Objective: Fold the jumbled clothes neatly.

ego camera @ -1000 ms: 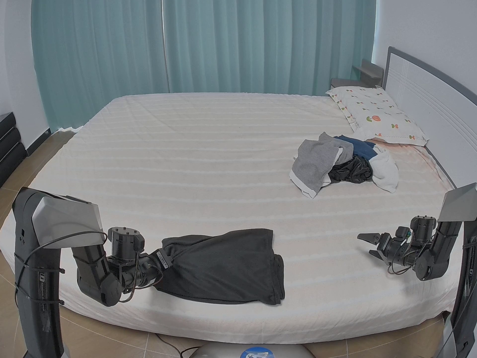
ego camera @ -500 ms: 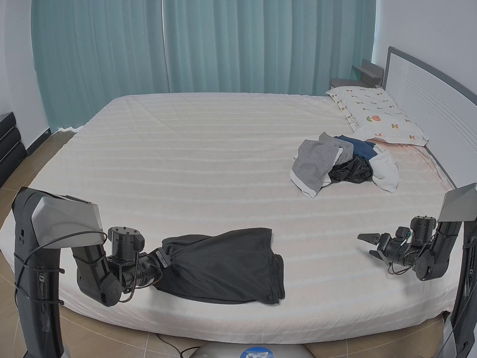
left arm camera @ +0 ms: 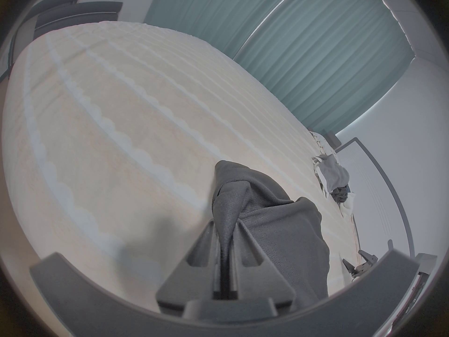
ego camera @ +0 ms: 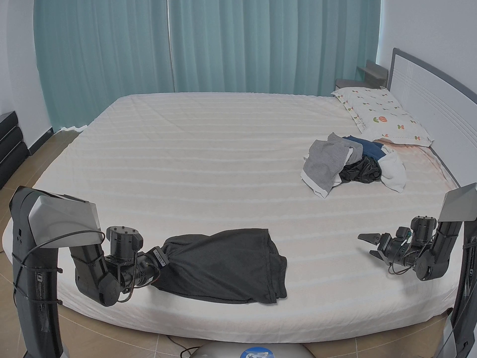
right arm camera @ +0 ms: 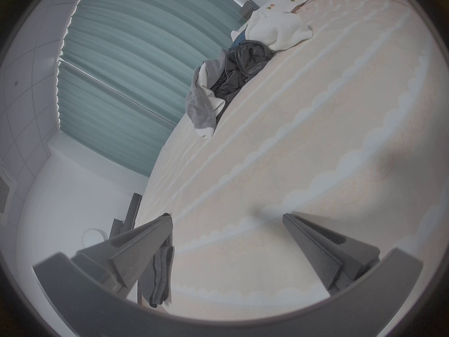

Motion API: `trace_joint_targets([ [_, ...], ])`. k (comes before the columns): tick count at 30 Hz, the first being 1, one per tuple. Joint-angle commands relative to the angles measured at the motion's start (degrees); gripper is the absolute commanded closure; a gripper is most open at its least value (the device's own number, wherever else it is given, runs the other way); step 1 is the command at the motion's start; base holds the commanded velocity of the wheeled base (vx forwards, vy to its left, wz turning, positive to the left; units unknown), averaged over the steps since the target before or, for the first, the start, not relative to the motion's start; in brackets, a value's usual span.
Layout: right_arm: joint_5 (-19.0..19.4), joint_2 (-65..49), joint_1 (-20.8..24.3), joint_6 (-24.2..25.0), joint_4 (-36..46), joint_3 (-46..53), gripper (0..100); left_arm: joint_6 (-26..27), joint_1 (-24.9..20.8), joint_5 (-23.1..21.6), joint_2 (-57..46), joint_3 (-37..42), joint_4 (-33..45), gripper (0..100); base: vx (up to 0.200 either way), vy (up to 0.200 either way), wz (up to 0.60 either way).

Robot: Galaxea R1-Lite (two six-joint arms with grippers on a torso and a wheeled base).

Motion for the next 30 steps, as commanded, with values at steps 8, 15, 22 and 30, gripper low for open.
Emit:
trace_joint_targets([
  [8,0.02,0.03,0.02,-0.44,-0.02,0.05,0,-0.19,0.20,0.40,-0.23,-0.29,0.07,100,0.000,0.200,0.00],
  [15,0.02,0.12,0.02,-0.79,-0.02,0.14,0,-0.19,0.38,0.49,-0.23,-0.38,0.07,100,0.000,0.200,0.00],
  [22,0.02,0.12,0.02,-0.79,-0.02,0.14,0,-0.19,0.38,0.40,-0.14,-0.47,0.07,100,0.000,0.200,0.00],
  [30,0.02,0.12,0.02,-0.79,-0.02,0.14,0,-0.27,0.38,0.49,-0.06,-0.56,0.07,100,0.000,0.200,0.00],
])
